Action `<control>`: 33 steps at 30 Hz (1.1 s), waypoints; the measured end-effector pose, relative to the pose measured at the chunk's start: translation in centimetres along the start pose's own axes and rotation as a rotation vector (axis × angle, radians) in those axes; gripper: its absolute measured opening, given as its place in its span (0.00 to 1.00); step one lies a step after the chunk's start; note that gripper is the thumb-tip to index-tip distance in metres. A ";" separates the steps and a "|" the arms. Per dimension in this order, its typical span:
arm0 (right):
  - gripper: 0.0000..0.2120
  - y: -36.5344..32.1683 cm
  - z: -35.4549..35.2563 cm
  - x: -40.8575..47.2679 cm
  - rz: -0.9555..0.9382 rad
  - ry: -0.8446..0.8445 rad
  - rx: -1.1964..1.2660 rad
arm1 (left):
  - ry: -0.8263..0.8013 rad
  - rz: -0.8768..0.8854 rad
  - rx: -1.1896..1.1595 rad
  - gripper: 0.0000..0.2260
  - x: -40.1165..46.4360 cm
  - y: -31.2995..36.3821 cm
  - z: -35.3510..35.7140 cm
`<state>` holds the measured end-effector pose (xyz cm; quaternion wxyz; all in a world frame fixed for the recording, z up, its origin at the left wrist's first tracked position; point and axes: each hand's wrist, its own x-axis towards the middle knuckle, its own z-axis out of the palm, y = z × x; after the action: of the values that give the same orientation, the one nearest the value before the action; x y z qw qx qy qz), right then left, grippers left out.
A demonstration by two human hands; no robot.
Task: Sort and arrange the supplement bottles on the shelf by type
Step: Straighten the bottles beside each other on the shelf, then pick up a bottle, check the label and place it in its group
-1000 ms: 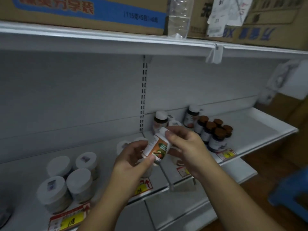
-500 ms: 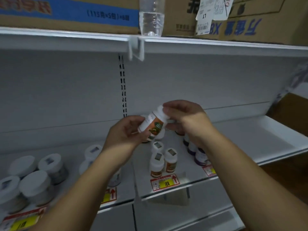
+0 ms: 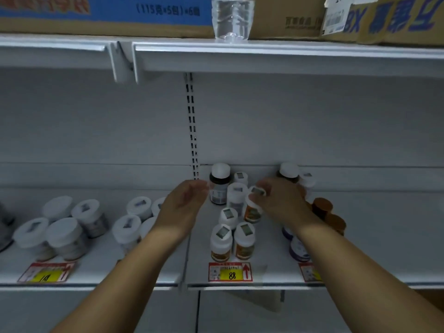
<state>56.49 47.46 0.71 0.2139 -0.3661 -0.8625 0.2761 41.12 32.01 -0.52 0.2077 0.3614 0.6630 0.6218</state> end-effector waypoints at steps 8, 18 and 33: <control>0.10 0.9 2.8 0.2 0.108 -0.209 0.077 | -0.036 -0.009 0.013 0.07 0.9 -1.6 -0.8; 0.09 1.0 3.7 0.6 0.139 -0.206 0.079 | -0.128 0.038 0.046 0.06 1.8 -2.1 -0.6; 0.26 -0.4 5.5 6.2 0.191 -0.222 -0.191 | -0.129 0.030 0.065 0.06 2.9 -0.4 -1.2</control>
<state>49.22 50.13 -2.16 0.0545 -0.4321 -0.8645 0.2509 38.31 33.32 -0.23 0.2289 0.4170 0.6625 0.5786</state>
